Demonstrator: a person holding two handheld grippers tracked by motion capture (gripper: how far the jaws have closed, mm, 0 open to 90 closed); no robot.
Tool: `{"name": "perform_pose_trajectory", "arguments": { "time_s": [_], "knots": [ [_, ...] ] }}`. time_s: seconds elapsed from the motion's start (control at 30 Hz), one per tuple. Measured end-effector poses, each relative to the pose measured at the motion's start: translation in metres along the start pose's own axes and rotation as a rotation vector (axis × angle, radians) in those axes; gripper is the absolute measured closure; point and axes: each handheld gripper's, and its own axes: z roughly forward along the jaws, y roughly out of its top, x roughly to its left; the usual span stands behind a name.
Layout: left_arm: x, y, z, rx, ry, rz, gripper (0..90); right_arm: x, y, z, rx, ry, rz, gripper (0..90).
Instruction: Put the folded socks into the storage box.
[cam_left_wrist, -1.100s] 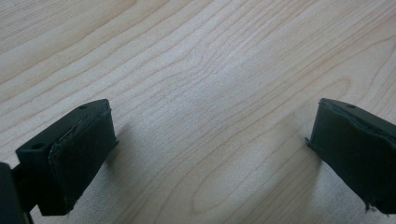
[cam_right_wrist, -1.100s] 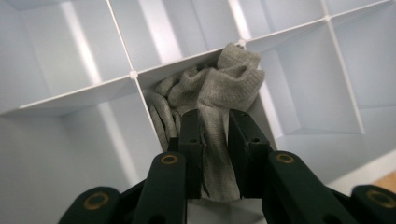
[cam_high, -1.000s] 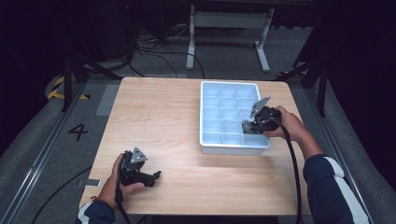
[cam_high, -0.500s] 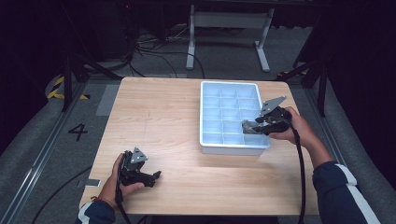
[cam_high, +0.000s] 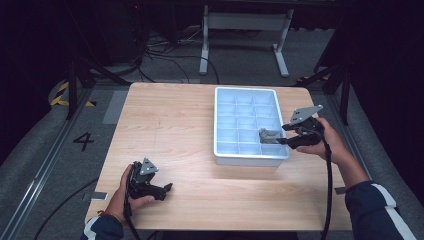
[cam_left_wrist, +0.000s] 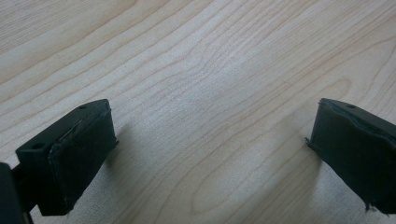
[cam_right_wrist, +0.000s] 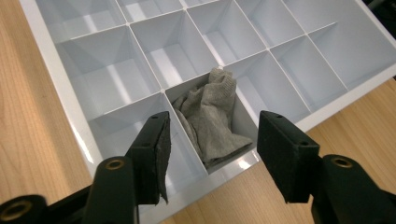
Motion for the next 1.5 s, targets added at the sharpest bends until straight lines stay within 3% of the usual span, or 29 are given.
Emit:
{"name": "perform_pose_trajectory", "arguments": {
  "time_s": [0.07, 0.27, 0.67, 1.2, 1.5],
  "knots": [
    [0.0, 0.0, 0.0, 0.0, 0.0, -0.001, 0.5, 0.003, -0.004, -0.008, -0.022, 0.002, 0.013, 37.3],
    [0.0, 0.0, 0.0, 0.0, 0.001, -0.001, 0.5, 0.016, -0.016, -0.027, -0.062, -0.016, 0.008, 33.7],
    [0.0, 0.0, 0.0, 0.0, 0.002, -0.002, 0.5, 0.036, -0.039, -0.046, -0.089, -0.05, -0.01, 32.4],
    [0.0, 0.0, 0.0, 0.0, 0.002, -0.002, 0.5, 0.049, -0.088, -0.044, -0.058, -0.103, 0.008, 32.0],
    [0.0, 0.0, 0.0, 0.001, 0.005, -0.003, 0.5, 0.055, -0.109, -0.037, -0.057, -0.101, 0.018, 31.2]
  ]
}}
